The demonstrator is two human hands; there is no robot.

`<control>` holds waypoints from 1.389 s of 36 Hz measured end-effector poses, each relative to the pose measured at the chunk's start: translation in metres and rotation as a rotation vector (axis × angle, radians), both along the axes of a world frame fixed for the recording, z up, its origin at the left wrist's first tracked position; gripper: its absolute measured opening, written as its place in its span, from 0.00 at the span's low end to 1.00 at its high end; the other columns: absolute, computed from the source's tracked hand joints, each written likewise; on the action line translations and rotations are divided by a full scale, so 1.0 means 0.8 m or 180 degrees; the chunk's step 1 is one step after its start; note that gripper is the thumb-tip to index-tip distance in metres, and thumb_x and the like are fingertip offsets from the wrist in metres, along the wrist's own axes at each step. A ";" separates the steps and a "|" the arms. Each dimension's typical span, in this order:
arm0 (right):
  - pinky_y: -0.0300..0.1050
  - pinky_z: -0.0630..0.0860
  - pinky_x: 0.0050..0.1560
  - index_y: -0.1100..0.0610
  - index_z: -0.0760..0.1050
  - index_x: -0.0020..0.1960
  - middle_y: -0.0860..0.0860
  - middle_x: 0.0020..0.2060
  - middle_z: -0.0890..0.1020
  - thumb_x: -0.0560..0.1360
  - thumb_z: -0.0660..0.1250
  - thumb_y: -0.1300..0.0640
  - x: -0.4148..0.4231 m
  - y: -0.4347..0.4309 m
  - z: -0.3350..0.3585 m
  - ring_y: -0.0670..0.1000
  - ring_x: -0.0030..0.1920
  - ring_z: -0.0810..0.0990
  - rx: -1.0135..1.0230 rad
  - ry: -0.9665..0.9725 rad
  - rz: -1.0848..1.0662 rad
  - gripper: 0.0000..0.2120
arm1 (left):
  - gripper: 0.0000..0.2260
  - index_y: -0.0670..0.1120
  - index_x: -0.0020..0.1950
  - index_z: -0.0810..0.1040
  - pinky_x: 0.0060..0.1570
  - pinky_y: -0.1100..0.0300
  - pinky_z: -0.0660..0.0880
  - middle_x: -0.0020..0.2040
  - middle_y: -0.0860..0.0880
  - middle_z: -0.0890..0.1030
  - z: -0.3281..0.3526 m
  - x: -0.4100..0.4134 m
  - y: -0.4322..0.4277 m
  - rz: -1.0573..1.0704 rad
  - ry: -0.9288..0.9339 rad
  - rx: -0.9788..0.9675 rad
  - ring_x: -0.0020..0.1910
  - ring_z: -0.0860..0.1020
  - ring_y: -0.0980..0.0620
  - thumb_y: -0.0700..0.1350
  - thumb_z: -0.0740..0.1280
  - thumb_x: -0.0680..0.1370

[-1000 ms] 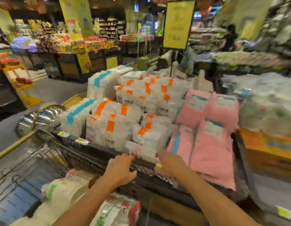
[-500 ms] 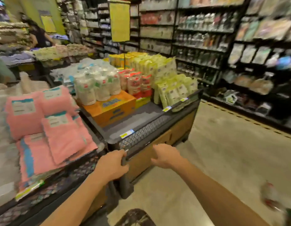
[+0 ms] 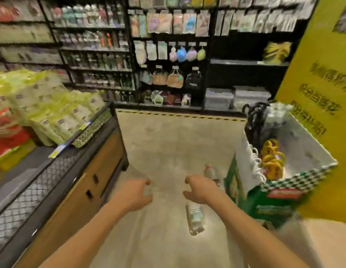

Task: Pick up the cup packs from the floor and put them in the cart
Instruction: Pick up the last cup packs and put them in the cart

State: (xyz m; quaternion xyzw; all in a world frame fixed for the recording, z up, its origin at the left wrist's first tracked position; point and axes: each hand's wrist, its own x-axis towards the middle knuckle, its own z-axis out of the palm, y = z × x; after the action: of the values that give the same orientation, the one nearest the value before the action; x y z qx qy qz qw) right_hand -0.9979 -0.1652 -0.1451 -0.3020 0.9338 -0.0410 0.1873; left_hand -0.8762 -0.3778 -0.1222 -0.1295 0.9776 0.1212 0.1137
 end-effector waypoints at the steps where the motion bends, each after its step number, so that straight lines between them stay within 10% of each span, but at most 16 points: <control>1: 0.52 0.75 0.64 0.55 0.70 0.73 0.55 0.69 0.76 0.80 0.64 0.44 -0.013 0.016 -0.003 0.59 0.68 0.76 0.0004 -0.0005 -0.0081 0.26 | 0.25 0.50 0.74 0.70 0.62 0.57 0.72 0.70 0.50 0.76 -0.002 -0.020 0.011 -0.0078 -0.0024 0.0033 0.67 0.75 0.50 0.57 0.65 0.78; 50: 0.55 0.78 0.59 0.53 0.73 0.66 0.54 0.61 0.80 0.78 0.63 0.42 -0.504 -0.041 -0.172 0.58 0.60 0.80 -0.0103 -0.0591 -0.3605 0.21 | 0.26 0.53 0.74 0.66 0.57 0.54 0.76 0.66 0.50 0.77 -0.130 -0.854 -0.042 -0.3930 -0.0488 -0.0379 0.59 0.78 0.49 0.57 0.66 0.78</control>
State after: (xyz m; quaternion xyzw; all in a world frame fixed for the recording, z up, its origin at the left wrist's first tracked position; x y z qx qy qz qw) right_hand -1.4010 -0.1979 -0.2826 0.2475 0.9288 -0.1756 0.2127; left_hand -1.5597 -0.4116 -0.2259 0.4449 0.8662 -0.0312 0.2252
